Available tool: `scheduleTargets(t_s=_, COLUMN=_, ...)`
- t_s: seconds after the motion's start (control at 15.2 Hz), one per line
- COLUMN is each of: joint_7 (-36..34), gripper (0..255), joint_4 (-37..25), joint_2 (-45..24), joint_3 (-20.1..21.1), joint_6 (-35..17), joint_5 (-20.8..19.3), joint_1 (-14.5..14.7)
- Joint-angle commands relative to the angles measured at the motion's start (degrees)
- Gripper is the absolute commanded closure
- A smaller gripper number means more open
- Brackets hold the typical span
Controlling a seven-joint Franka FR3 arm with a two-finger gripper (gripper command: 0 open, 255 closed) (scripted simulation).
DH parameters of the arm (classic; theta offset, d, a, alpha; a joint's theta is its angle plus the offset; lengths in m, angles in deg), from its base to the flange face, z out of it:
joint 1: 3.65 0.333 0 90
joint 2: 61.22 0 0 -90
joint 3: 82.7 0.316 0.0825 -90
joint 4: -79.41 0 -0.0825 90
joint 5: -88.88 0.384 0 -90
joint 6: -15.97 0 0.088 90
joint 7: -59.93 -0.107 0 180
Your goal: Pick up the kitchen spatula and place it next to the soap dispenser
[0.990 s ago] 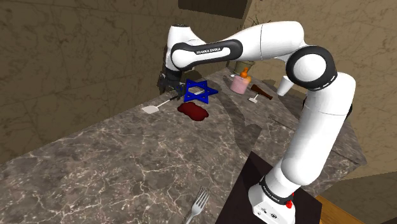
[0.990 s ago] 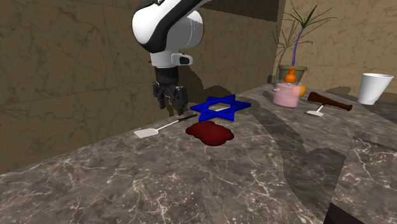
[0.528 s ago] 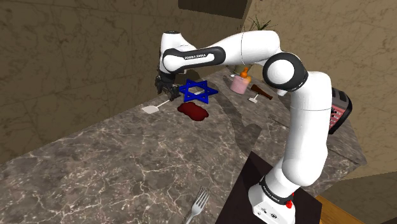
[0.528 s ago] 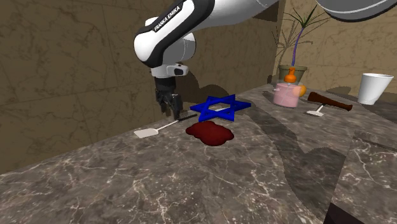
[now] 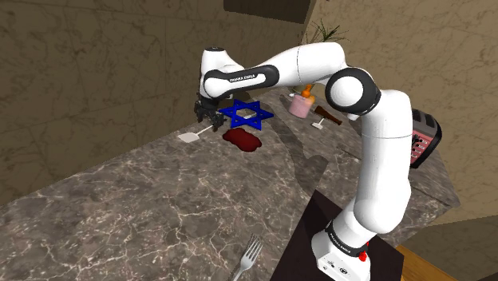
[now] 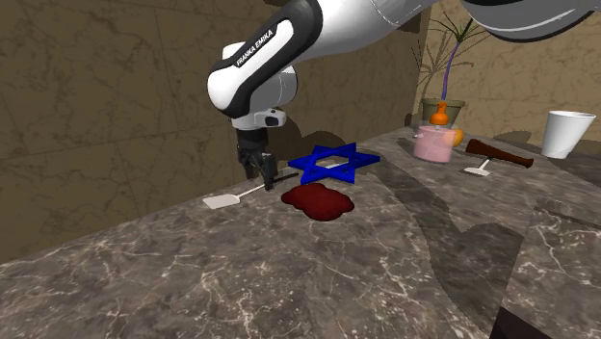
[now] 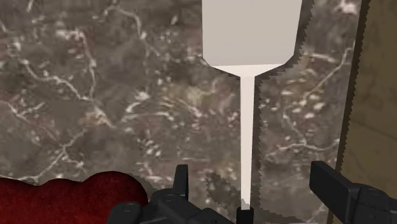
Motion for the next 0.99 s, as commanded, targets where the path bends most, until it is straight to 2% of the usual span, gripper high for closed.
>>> scheduleTargets(t_s=0.0, joint_7=-0.01, gripper=0, joint_4=0.01, joint_2=-0.04, joint_3=-0.01, joint_6=-0.07, joint_5=-0.01, joint_1=0.00)
scheduleTargets(t_s=0.2, joint_7=-0.01, gripper=0, joint_4=0.02, joint_2=-0.03, joint_3=-0.01, joint_6=-0.06, joint_5=-0.01, joint_1=0.00)
scheduleTargets(t_s=0.26, joint_7=-0.01, gripper=255, joint_4=0.02, joint_2=-0.03, joint_3=-0.01, joint_6=-0.06, joint_5=-0.01, joint_1=0.00)
scheduleTargets(t_s=0.92, joint_7=0.09, gripper=255, joint_4=-0.28, joint_2=0.28, joint_3=0.05, joint_6=0.53, joint_5=0.10, joint_1=-0.02)
